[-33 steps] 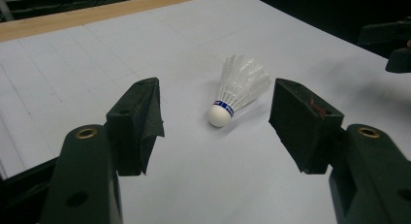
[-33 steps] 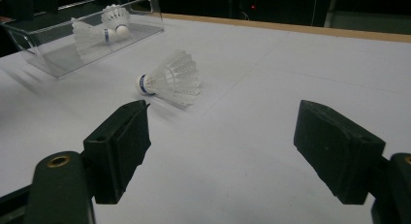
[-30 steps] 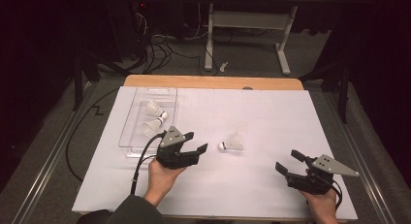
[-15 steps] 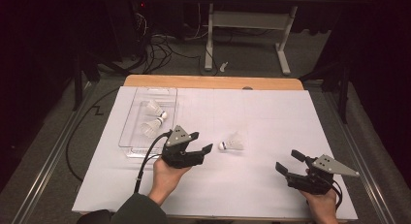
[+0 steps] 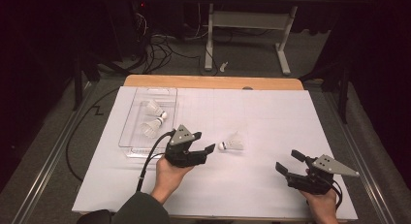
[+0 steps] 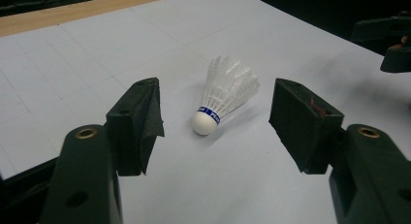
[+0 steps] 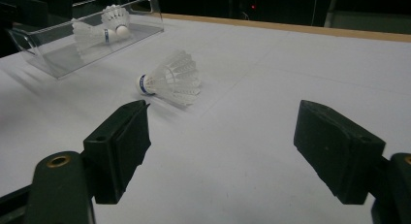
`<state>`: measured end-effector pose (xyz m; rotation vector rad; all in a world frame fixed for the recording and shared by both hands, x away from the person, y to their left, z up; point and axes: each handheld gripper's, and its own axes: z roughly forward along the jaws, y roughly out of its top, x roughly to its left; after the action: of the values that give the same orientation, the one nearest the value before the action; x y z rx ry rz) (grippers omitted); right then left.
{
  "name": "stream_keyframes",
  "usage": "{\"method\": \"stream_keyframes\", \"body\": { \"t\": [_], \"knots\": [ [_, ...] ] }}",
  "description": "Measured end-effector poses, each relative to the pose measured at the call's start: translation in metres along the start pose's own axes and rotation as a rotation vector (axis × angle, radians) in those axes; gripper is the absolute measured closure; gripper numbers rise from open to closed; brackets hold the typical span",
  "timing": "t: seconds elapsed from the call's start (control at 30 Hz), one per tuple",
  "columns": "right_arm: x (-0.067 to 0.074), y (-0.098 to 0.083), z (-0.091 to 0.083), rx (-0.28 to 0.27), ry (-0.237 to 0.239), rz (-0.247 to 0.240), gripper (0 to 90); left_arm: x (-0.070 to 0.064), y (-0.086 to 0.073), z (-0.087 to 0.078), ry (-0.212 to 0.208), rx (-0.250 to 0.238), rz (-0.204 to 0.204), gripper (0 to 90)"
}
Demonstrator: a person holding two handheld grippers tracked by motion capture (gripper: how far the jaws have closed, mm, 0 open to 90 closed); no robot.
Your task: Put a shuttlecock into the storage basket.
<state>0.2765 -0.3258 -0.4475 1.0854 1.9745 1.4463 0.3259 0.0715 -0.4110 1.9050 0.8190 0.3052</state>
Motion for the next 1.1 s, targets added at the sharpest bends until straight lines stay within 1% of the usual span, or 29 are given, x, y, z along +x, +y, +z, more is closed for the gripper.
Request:
{"method": "stream_keyframes", "body": {
  "t": [0.33, 0.43, 0.6, 1.1],
  "knots": [
    [0.000, 0.000, 0.000, 0.000, 0.000, -0.001, 21.1, -0.003, 0.003, 0.008, -0.010, 0.007, 0.007, 36.5],
    [0.000, 0.000, 0.000, 0.000, 0.000, -0.001, 21.1, -0.004, 0.003, 0.011, -0.014, 0.015, 0.013, 36.4],
    [0.000, 0.000, 0.000, 0.000, 0.000, -0.001, 21.1, -0.006, 0.003, 0.015, -0.020, 0.011, 0.009, 36.5],
    [0.000, 0.000, 0.000, 0.001, 0.001, -0.002, 21.1, -0.008, 0.007, 0.022, -0.024, 0.018, 0.021, 36.6]
  ]
}}
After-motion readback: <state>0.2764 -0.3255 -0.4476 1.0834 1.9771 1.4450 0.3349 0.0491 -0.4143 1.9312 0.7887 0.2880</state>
